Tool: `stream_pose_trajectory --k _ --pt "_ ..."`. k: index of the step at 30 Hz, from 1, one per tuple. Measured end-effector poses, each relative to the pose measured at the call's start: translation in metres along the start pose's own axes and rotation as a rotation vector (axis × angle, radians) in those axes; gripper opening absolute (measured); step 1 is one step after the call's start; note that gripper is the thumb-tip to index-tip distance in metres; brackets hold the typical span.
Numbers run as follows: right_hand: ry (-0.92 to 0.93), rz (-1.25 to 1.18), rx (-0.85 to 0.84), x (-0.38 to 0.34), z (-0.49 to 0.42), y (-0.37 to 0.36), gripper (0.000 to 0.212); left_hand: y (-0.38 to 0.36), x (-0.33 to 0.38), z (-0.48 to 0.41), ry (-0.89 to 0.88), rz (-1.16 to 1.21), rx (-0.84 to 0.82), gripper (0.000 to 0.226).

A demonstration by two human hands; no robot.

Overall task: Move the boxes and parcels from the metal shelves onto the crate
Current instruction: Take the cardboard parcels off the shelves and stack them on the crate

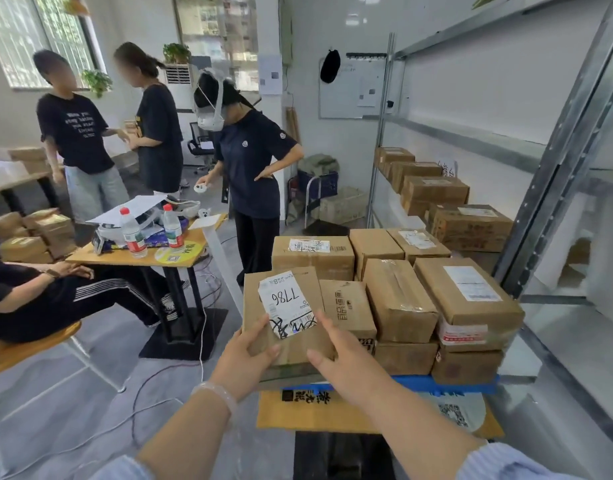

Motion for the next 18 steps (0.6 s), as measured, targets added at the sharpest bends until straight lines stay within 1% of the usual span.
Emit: stream_pose_trajectory --k 5,9,12,15,18 --pt "-0.006 0.264 0.029 0.007 -0.051 0.035 0.074 0.002 -0.001 -0.043 0.086 0.081 0.023 0.056" --pt "0.033 0.341 -0.033 0.017 -0.072 0.036 0.069 0.001 -0.006 -0.071 0.182 0.139 -0.012 0.056" --pt "0.063 0.319 0.018 0.022 -0.086 0.042 0.068 0.009 -0.009 -0.09 0.209 0.16 -0.041 0.052" --pt "0.036 0.431 0.036 0.033 -0.101 0.048 0.062 0.023 -0.018 -0.108 0.218 0.141 -0.036 0.052" --pt "-0.077 0.668 -0.085 0.057 -0.113 0.045 0.079 0.035 -0.031 -0.125 0.235 0.128 -0.034 0.053"
Point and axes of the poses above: each hand's wrist, its own z-axis away from the middle knuckle, its own y-axis out of the back of the hand, x = y × z, the point moved 5 cm from there along -z, towards the middle knuckle, and after that the axes turned 14 degrees about -z, right-handed, at the moved point
